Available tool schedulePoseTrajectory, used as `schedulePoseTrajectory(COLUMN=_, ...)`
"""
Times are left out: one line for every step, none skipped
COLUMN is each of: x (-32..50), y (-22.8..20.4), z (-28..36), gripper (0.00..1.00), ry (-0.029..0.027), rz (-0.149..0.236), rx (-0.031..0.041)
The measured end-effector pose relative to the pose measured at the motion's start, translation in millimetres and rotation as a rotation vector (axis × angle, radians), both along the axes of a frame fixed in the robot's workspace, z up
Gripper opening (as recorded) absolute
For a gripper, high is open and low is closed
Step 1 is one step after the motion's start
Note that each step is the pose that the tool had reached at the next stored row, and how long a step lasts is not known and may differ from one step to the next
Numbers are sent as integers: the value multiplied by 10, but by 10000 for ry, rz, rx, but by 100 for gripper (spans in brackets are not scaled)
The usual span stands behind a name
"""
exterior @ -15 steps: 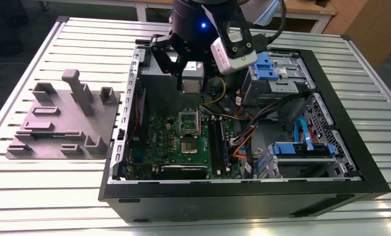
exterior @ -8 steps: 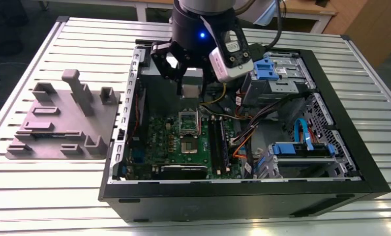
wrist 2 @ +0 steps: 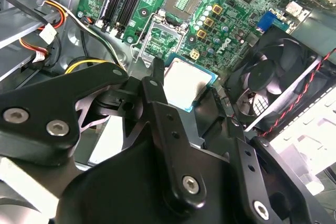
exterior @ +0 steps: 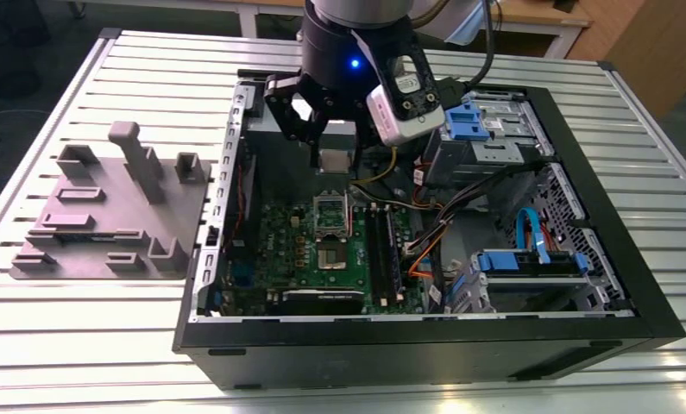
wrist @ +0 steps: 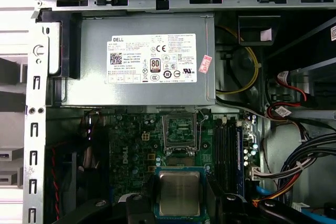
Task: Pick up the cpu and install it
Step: 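Place the cpu into insertion slot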
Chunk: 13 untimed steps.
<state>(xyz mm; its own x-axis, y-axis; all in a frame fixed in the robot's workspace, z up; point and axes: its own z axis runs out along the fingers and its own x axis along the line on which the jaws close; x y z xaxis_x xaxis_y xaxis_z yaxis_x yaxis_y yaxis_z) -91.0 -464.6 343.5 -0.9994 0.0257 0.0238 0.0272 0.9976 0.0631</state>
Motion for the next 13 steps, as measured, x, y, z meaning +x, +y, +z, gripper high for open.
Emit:
schedulePoseTrajectory(x=0, y=0, z=0, gripper=47, ry=0, rz=0, rx=0)
schedulePoseTrajectory(x=0, y=0, z=0, gripper=47, ry=0, rz=0, rx=0)
schedulePoseTrajectory(x=0, y=0, z=0, gripper=47, ry=0, rz=0, rx=0)
schedulePoseTrajectory(x=0, y=0, z=0, gripper=47, ry=0, rz=0, rx=0)
schedulePoseTrajectory(x=0, y=0, z=-3, gripper=47, ry=-1, rz=0, rx=1)
schedulePoseTrajectory(x=0, y=0, z=-9, gripper=47, ry=-2, rz=0, rx=4)
schedulePoseTrajectory(x=0, y=0, z=-17, gripper=47, ry=-2, rz=0, rx=4)
schedulePoseTrajectory(x=0, y=0, z=-25, gripper=47, ry=-1, rz=0, rx=1)
schedulePoseTrajectory(x=0, y=0, z=-34, gripper=47, ry=0, rz=0, rx=0)
schedulePoseTrajectory(x=0, y=0, z=-45, gripper=47, ry=0, rz=0, rx=1)
schedulePoseTrajectory(x=0, y=0, z=-57, gripper=47, ry=0, rz=0, rx=1)
schedulePoseTrajectory(x=0, y=0, z=-67, gripper=47, ry=0, rz=0, rx=0)
schedulePoseTrajectory(x=0, y=0, z=-79, gripper=47, ry=0, rz=0, rx=1)
